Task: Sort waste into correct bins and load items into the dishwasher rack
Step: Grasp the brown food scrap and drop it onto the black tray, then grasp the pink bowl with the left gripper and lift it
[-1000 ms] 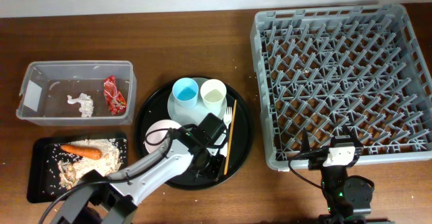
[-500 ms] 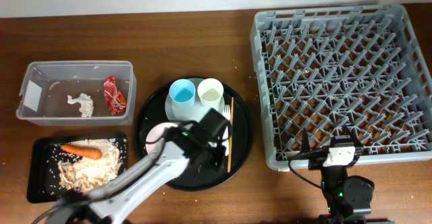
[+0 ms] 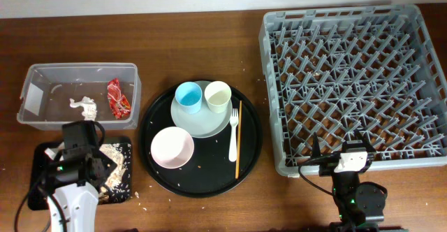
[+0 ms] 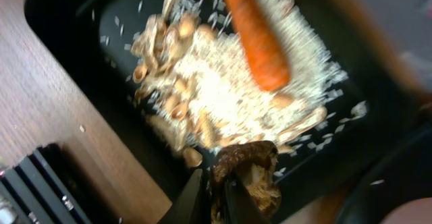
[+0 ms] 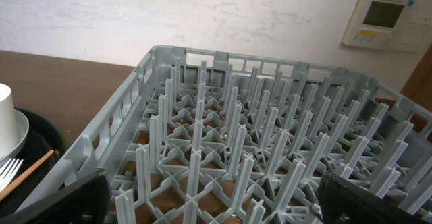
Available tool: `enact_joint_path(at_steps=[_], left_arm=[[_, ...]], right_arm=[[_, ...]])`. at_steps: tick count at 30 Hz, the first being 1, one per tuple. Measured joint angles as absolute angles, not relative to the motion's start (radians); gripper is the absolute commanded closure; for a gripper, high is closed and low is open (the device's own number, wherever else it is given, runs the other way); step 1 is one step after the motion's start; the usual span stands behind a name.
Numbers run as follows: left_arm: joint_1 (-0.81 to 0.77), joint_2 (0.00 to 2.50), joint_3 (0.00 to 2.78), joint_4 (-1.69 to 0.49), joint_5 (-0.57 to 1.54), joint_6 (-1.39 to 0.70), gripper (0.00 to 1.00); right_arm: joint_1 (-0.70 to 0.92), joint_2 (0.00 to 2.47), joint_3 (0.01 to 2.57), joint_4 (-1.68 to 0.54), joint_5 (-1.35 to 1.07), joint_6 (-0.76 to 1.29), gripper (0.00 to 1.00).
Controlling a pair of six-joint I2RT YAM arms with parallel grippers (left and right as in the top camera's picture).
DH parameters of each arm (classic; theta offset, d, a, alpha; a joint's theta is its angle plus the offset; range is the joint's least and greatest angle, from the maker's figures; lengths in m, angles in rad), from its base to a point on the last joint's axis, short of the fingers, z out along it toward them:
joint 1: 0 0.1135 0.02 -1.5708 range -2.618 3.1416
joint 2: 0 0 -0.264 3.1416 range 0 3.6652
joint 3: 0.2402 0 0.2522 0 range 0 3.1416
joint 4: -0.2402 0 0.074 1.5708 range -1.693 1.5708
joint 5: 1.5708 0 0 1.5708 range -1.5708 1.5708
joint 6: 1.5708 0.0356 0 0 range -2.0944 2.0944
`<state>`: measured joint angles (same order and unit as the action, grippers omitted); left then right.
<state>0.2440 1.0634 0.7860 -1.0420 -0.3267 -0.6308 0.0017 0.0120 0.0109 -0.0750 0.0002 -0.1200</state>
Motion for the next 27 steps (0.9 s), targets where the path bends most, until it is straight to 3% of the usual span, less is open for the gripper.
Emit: enact_joint_path(at_steps=[1,2,3,5,6,7,9,11,13,14,20,23,27], left_arm=[[0.245,1.064,0.776,-1.034,-0.326,-0.633,0.67],[0.245,1.064,0.776,-1.031,-0.327,-0.633,0.40],[0.245,1.064,0.776,-1.030,-0.326,-0.636,0.27],[0.245,1.064,0.776,-1.028,-0.327,-0.638,0.27],[0.245,1.064,0.776,-1.028,-0.326,-0.638,0.05],[0.245,1.064,0.780,-1.028,-0.311,-0.624,0.01],[0.249,1.063,0.850,-1.026,-0.109,-0.475,0.02],[0.242,1.053,0.887,-1.025,0.091,-0.355,0.11],[0.173,1.051,0.888,-1.020,0.225,-0.287,0.26],[0.107,1.051,0.889,-0.994,0.252,-0.271,0.27],[-0.081,1.190,0.893,-0.948,0.110,-0.292,0.26],[-0.095,1.324,0.894,-0.899,0.096,-0.292,0.25],[-0.095,1.341,0.894,-0.877,0.093,-0.296,0.31]], right_arm=[[0.002,0.012,0.011,-0.075,0.000,-0.120,0.01],[0.002,0.012,0.011,-0.075,0.000,-0.120,0.01],[0.002,0.012,0.011,-0.075,0.000,-0.120,0.01],[0.002,0.012,0.011,-0.075,0.000,-0.120,0.01],[0.002,0.012,0.011,-0.075,0.000,-0.121,0.01],[0.002,0.012,0.011,-0.075,0.000,-0.121,0.01],[0.002,0.012,0.011,-0.075,0.000,-0.120,0.01],[0.002,0.012,0.011,-0.075,0.000,-0.120,0.01],[0.002,0.012,0.011,-0.075,0.000,-0.120,0.01],[0.002,0.012,0.011,-0.075,0.000,-0.120,0.01],[0.002,0.012,0.011,-0.075,0.000,-0.120,0.01],[0.002,0.012,0.011,-0.075,0.000,-0.120,0.01],[0.002,0.012,0.011,-0.075,0.000,-0.120,0.01]])
